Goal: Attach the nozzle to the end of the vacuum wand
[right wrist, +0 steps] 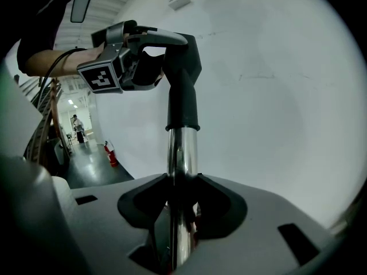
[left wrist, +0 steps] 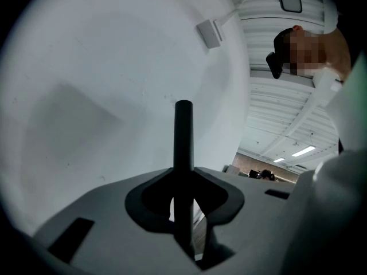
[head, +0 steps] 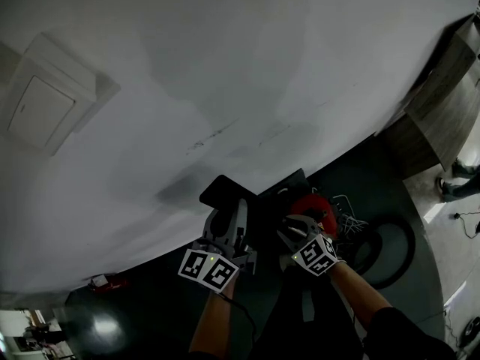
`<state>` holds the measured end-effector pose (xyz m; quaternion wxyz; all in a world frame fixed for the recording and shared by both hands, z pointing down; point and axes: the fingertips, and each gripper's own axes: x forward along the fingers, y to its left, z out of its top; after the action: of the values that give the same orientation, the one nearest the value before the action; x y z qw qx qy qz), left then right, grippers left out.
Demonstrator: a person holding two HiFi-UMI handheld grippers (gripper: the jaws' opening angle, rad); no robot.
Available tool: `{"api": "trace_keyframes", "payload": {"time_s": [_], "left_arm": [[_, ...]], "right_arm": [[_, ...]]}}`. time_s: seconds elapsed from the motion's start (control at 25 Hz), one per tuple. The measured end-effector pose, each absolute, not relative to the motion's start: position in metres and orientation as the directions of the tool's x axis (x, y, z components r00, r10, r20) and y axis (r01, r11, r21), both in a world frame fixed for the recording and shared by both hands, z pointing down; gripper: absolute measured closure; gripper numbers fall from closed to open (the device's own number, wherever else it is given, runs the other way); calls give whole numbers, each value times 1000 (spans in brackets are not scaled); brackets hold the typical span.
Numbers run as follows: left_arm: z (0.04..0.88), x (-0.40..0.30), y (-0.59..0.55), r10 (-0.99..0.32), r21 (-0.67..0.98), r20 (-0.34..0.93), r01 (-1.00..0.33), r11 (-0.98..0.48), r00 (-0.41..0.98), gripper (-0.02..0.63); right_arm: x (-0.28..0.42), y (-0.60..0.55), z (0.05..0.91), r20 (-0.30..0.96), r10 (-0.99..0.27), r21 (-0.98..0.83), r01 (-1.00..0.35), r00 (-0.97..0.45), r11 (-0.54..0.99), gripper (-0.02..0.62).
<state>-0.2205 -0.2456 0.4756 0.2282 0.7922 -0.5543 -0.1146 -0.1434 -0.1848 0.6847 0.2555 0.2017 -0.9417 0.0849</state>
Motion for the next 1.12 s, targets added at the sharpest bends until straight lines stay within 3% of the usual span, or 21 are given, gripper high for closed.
{"api": "trace_keyframes", "payload": {"time_s": [0.16,0.32,1.12], "left_arm": [[479,-225,-250,-934,454,93,-849,-270,346,518],[485,-234,-242,-941,434,122,-870,-236,316,472],[476,-242,-183,-961,422,127,-891,-170,244,472]], "right_arm": [[-147,-189,687,516,-336,-63,-426,-788,903,437],[-150,-193,691,517,-337,-65,-429,-787,901,437],[-125,-185,677,514,-357,-74,-455,-780,887,422]]}}
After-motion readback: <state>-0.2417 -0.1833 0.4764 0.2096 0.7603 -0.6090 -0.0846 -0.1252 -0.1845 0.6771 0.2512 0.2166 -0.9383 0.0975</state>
